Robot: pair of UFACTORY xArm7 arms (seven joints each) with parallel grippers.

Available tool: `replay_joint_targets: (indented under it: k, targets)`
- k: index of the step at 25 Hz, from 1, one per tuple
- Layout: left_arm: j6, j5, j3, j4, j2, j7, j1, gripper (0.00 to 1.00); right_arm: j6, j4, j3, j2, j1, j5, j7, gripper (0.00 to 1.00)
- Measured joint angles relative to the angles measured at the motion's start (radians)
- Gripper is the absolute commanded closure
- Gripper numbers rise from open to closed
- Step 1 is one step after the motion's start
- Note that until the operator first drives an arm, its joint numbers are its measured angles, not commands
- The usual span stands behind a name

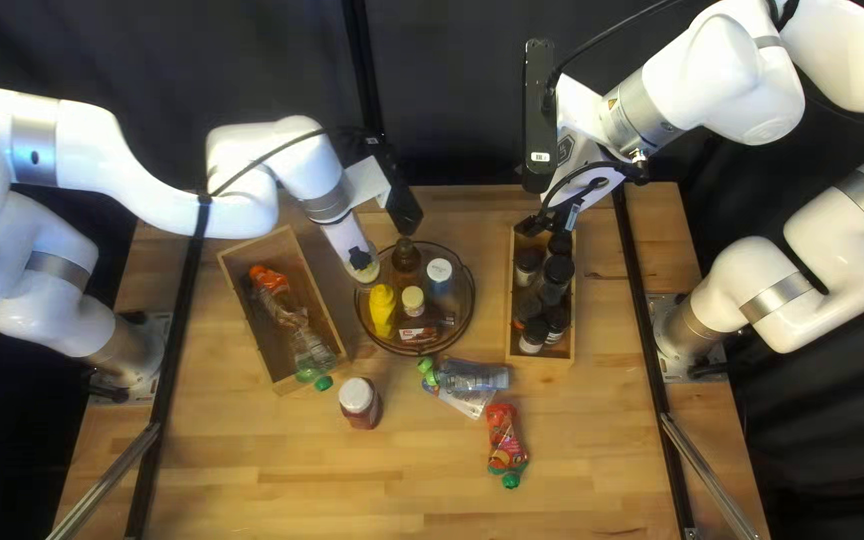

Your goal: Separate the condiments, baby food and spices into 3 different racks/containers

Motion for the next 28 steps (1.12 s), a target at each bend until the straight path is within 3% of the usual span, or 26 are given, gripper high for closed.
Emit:
replay_joint_targets:
  k: [13,21,26,28]
  targets:
    - [-0.052,-0.001,-0.006,-0.014,0.037,0.02,-0.006,0.88,0.0,0.0,0.0,0.0,0.0,0.0,0.0,0.0]
    - [-0.079,0.001,-0.011,-0.033,0.055,0.006,-0.012,0.73,0.0,0.0,0.0,0.0,0.0,0.0,0.0,0.0]
    - [-0.105,-0.012,-0.011,-0.049,0.07,0.011,-0.01,0.55,0.0,0.0,0.0,0.0,0.0,0.0,0.0,0.0]
    - [-0.111,-0.015,-0.01,-0.055,0.071,0.012,-0.01,0.53,0.0,0.0,0.0,0.0,0.0,0.0,0.0,0.0]
